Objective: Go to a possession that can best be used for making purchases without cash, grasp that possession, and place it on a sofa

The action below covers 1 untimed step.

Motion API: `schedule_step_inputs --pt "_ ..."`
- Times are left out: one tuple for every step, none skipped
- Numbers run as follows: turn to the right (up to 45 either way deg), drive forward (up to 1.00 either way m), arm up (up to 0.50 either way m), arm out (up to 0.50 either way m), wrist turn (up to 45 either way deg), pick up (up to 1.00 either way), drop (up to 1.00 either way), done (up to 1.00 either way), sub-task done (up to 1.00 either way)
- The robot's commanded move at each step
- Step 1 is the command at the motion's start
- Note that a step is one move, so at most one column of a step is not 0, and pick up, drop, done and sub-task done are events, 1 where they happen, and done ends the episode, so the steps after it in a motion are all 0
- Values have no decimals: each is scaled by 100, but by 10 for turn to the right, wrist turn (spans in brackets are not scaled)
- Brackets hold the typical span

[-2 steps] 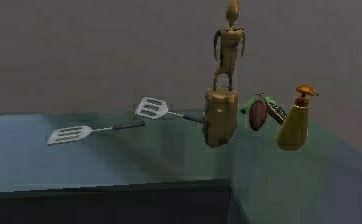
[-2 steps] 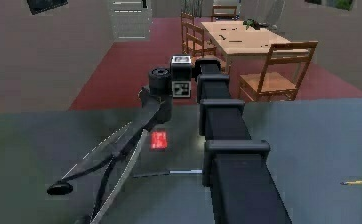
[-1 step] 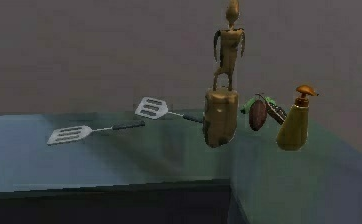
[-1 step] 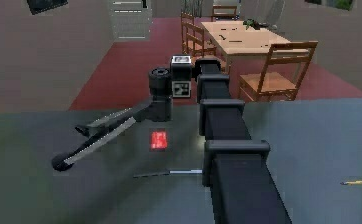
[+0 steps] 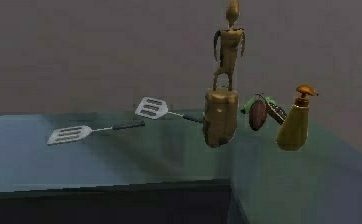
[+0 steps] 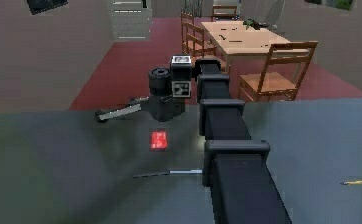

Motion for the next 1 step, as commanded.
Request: schedule_step_inputs --pt "0 0 0 0 240 0 0 0 0"
